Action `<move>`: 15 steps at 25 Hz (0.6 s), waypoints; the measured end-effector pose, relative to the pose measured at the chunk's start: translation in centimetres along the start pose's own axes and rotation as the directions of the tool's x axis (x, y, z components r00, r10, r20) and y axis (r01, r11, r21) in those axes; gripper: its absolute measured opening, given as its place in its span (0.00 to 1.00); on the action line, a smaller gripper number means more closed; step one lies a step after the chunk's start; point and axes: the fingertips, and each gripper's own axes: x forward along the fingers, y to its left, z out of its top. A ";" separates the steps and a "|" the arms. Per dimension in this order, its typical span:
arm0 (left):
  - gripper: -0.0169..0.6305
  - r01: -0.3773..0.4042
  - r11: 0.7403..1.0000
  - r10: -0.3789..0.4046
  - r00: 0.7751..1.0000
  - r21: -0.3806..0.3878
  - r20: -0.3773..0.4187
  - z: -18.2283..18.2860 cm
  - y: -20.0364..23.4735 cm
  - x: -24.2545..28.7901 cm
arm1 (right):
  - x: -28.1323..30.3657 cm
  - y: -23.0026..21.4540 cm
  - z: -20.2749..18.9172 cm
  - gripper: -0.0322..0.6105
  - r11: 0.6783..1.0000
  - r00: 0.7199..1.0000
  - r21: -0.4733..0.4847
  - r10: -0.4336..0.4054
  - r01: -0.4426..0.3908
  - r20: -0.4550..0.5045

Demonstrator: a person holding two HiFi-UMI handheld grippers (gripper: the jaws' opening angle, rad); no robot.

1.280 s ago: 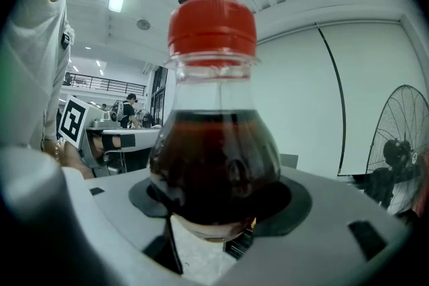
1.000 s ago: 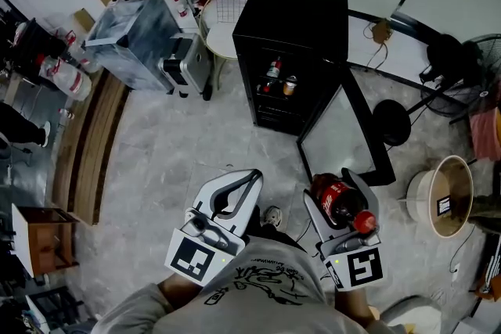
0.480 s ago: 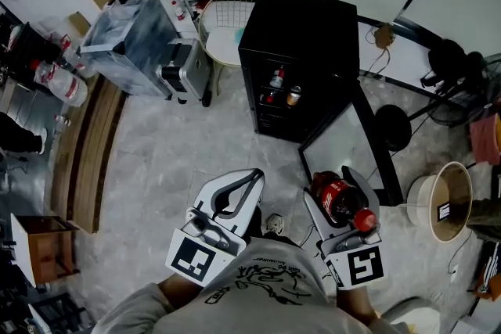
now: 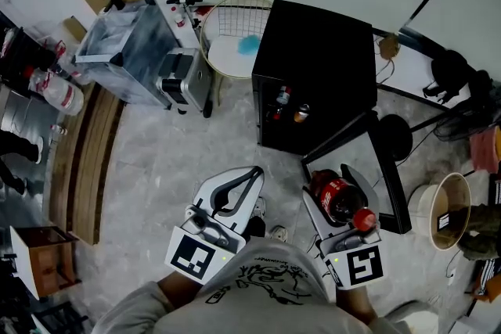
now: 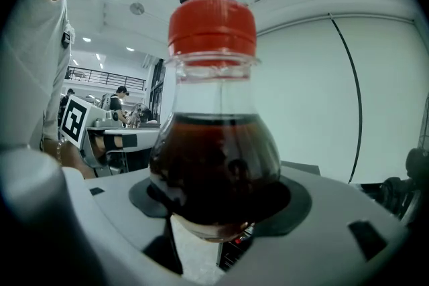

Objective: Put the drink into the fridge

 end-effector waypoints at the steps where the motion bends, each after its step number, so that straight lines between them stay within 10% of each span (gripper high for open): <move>1: 0.06 0.002 1.000 -0.002 1.000 -0.002 0.003 0.0 0.7 0.2 | 0.6 -0.1 0.1 0.53 1.000 1.000 -0.001 -0.004 0.004 -0.001; 15: 0.06 0.027 1.000 -0.027 1.000 -0.005 0.016 0.0 5.4 1.7 | 5.3 -0.3 1.2 0.53 0.999 0.999 0.004 -0.040 0.040 0.009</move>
